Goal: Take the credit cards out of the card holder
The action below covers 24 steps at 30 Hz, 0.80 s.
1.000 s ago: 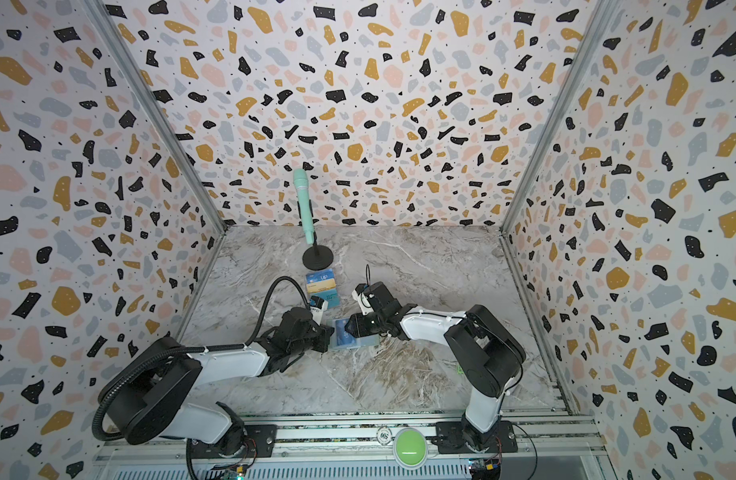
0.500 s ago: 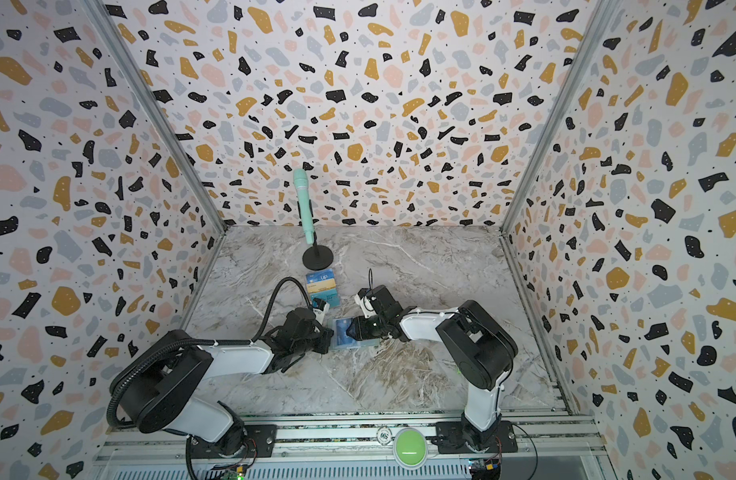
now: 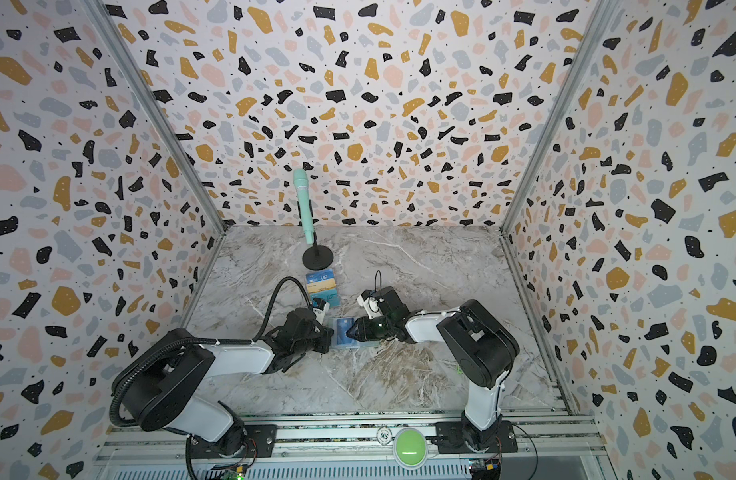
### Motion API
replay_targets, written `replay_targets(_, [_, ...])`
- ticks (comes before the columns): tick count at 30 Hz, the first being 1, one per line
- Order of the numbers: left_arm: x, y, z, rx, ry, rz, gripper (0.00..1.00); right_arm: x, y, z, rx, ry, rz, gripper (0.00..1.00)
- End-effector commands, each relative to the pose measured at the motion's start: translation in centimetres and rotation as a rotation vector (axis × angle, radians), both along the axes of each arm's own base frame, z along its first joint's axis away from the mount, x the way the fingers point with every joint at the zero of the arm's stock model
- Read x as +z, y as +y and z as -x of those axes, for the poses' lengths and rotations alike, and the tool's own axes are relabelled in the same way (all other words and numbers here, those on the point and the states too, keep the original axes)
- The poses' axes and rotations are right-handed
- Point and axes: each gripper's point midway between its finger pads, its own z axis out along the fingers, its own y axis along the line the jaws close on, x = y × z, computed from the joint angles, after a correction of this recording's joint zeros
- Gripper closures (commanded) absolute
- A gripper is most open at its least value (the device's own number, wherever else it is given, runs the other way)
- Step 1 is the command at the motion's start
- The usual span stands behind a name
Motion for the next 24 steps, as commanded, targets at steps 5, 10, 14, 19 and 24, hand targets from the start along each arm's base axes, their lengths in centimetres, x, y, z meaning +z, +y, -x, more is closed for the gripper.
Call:
replay_targets(5, [-1.3,0.9,1.1,0.008,0.043,-0.019,1.0,0.7,0.6,0.0,0.023,0.01,-0.058,0.61])
replay_targets(10, [-1.4,1.1,1.5,0.005,0.049,-0.025,1.0,0.8,0.8,0.0,0.028,0.025,-0.087,0.62])
replay_targets(14, [-1.9,1.4,1.9,0.005,0.061,-0.027,0.99,0.6,0.7,-0.2,0.023,0.034,-0.088,0.62])
replay_targets(19, [-2.1,1.4,2.3,0.001,0.068,-0.017,1.0,0.2,0.8,-0.2,0.026,0.049,-0.087,0.61])
replay_targets(24, [-2.1,1.4,2.4,-0.002,0.071,-0.015,0.99,0.5,1.1,-0.1,0.04,0.051,-0.105,0.61])
